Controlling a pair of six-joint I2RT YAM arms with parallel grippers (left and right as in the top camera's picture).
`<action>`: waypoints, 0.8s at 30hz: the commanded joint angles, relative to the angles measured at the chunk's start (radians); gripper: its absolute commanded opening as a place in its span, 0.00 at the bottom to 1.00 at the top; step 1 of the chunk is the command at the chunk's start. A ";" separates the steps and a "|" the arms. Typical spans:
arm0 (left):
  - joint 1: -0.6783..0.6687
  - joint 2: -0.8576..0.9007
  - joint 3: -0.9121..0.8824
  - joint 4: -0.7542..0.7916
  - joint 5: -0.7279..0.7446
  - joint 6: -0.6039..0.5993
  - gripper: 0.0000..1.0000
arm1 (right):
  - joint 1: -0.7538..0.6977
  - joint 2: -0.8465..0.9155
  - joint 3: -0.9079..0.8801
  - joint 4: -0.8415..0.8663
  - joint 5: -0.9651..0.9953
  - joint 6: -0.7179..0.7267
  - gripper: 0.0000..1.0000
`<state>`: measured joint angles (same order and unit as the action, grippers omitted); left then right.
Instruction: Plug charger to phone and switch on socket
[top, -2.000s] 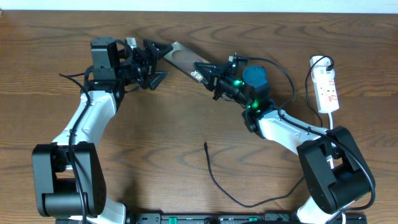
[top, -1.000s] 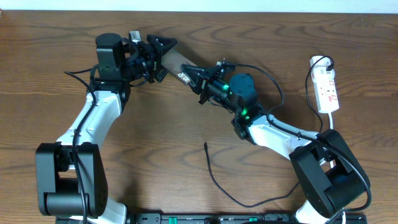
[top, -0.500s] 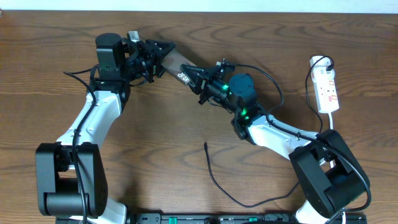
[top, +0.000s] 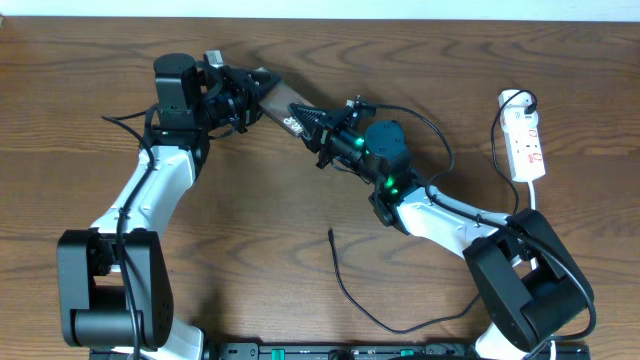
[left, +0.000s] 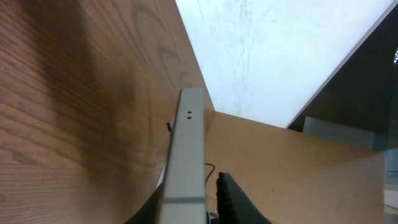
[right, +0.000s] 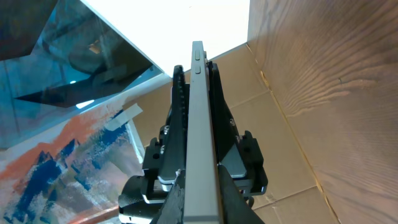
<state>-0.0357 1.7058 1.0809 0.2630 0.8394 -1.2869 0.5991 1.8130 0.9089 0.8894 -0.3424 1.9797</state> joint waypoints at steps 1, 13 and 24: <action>-0.003 0.000 -0.001 0.008 -0.006 -0.002 0.13 | 0.023 -0.004 0.013 0.011 -0.029 -0.008 0.01; -0.003 0.000 -0.002 0.008 -0.025 -0.003 0.07 | 0.029 -0.004 0.013 0.004 -0.023 -0.022 0.01; -0.002 0.000 -0.002 0.008 -0.046 -0.009 0.08 | 0.029 -0.004 0.013 -0.010 -0.021 -0.022 0.64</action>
<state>-0.0376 1.7058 1.0756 0.2607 0.8009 -1.2896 0.6189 1.8130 0.9089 0.8799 -0.3595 1.9594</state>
